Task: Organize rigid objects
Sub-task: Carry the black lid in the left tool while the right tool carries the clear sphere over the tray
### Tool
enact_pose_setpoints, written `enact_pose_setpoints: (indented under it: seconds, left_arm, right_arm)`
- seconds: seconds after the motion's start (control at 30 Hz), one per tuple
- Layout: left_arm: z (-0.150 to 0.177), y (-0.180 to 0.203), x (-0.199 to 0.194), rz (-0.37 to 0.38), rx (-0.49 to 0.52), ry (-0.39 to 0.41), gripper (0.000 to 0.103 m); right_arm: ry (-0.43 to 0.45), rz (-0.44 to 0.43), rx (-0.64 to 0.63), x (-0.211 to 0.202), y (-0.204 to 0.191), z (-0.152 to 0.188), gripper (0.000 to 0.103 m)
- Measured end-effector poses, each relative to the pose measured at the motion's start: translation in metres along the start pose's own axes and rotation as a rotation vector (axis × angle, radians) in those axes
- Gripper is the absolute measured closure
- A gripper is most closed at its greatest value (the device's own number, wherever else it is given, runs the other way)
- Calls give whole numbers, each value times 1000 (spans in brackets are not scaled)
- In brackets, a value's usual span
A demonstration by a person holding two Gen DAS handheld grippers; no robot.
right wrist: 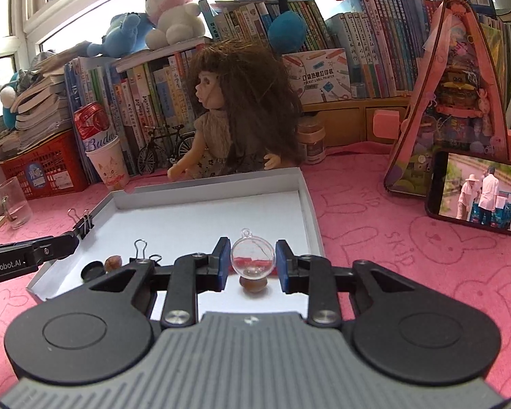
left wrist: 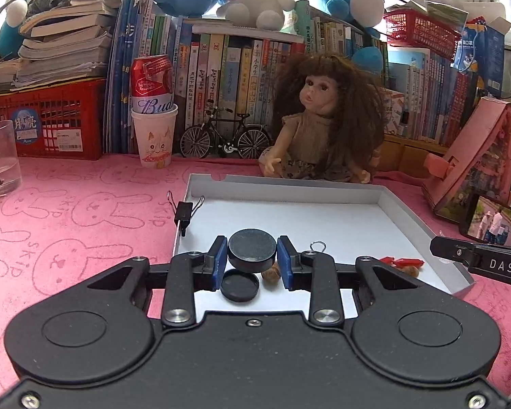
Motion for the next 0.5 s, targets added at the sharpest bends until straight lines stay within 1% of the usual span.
enact_pose_setpoints:
  seconds: [0.17, 0.3, 0.5]
  left_arm:
    - [-7, 3, 26, -8, -4, -25, 73]
    - [-7, 7, 36, -16, 9, -40, 73]
    - [-3, 9, 48, -28, 4, -72, 73]
  right_arm:
    - [-20, 27, 24, 22, 8, -10, 69]
    - [-46, 8, 53, 35, 11, -12, 69]
    - [-66, 4, 39, 47, 3, -12, 69]
Point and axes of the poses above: each gripper's, at about its wrist camera, not at the fingertips, and x roughly the way its jaws point, y to its right, z to its underside, the point moved 10 cm from there along x, roughly the way its jaws point, and after that the axes turned 15 degrees about -y, right-handed, at the moved point
